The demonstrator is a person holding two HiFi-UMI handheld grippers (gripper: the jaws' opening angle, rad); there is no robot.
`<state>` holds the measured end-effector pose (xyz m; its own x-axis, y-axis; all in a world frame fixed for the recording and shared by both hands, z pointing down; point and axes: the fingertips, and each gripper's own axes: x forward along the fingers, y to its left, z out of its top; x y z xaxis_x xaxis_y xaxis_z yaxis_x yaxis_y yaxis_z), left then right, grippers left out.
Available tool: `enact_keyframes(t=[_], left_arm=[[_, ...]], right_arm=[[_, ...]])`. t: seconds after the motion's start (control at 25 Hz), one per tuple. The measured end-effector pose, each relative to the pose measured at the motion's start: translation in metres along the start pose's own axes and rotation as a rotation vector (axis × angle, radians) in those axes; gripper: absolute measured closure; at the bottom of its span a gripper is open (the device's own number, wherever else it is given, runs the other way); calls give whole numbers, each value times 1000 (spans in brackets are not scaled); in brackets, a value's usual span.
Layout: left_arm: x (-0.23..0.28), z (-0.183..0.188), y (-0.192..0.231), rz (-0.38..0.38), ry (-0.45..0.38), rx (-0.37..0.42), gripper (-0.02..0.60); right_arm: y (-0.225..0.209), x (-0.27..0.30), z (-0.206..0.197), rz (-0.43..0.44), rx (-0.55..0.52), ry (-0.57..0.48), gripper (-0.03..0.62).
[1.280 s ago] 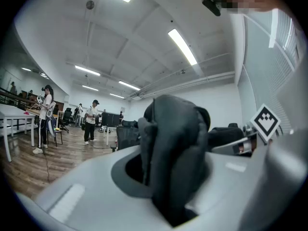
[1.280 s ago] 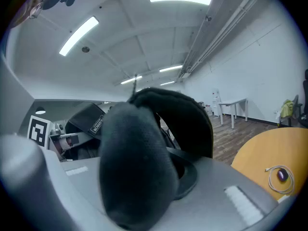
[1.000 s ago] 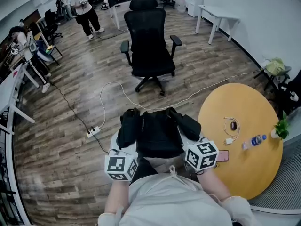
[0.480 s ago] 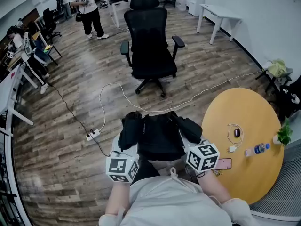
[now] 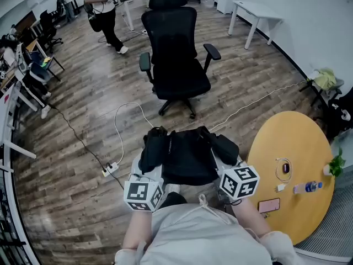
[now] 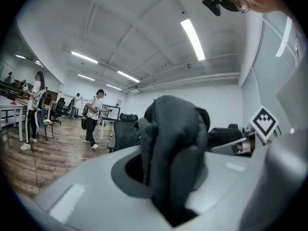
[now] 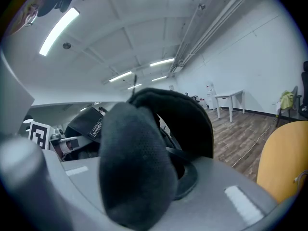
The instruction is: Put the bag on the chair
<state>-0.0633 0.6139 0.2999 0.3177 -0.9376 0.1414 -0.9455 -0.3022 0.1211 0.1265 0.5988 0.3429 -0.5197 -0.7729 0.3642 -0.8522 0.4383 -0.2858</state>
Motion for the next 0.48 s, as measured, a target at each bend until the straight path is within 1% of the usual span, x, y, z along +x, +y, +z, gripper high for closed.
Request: enact_keyframes(t=[0.2,0.36,0.48], left_arm=[[50,24,58,-42,-2,19,514],[80,37,89,-65,-5,29,514],[99,40,108,-67,-5,20,514]], right_arm=[[8,66,32,-27,27,-23,557],[11,104,51,-42,40,-37,557],[10,128,61,-50,37,-34,557]])
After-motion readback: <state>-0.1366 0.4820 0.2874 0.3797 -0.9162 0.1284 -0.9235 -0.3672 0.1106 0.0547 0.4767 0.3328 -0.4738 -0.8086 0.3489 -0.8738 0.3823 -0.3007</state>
